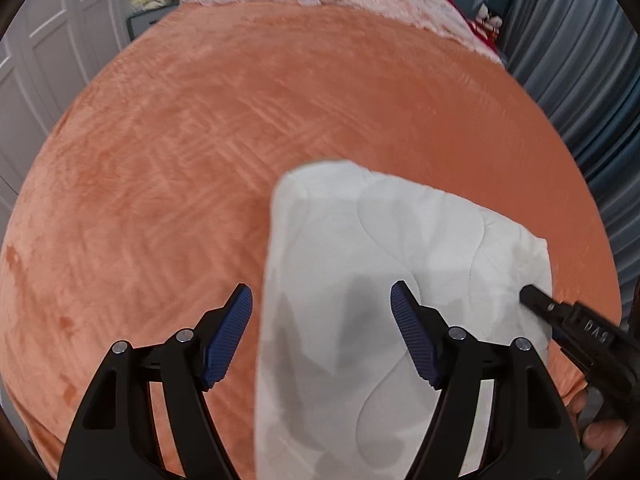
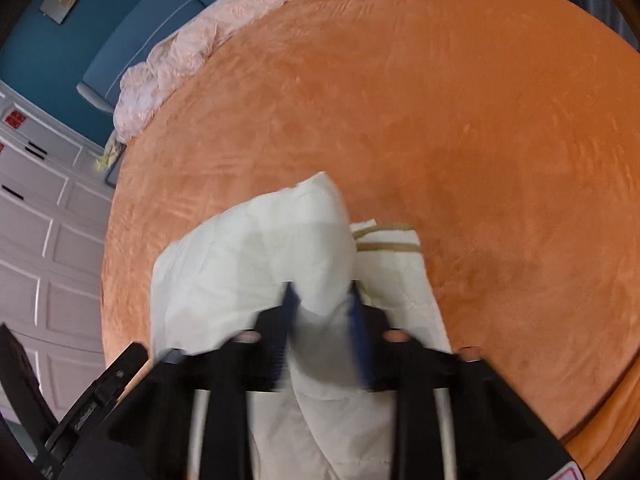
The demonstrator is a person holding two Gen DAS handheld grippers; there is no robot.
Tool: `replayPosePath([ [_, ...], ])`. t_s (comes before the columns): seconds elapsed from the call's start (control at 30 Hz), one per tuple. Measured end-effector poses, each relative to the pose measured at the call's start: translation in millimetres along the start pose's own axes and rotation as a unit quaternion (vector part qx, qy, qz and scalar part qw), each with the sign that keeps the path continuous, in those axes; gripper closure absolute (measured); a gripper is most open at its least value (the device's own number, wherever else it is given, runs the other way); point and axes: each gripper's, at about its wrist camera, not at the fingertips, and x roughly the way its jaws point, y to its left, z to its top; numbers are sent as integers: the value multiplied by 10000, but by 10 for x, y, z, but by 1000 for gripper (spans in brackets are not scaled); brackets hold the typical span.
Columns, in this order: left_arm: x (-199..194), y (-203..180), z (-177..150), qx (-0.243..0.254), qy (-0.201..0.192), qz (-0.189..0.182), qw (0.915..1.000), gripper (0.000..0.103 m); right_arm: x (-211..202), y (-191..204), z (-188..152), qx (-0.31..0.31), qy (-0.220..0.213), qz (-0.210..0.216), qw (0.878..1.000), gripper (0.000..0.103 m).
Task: Fold large clothes
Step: 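Grasp the folded bundle with the right tool while the left tool presses it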
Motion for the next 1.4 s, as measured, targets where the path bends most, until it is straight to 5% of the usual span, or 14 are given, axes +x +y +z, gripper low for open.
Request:
replayPosePath([
  [0.27, 423, -138, -87, 81, 118, 162, 9998, 26, 260, -24, -120, -602, -378, -687, 9951, 95],
  [0.63, 767, -243, -90, 213, 131, 470, 9986, 16, 707, -164, -87, -873, -217, -751, 9931, 88],
  [1.4, 1067, -340, -177, 313, -238, 1015, 9941, 11, 895, -169, -150, -1065, -515, -664, 9908, 85],
])
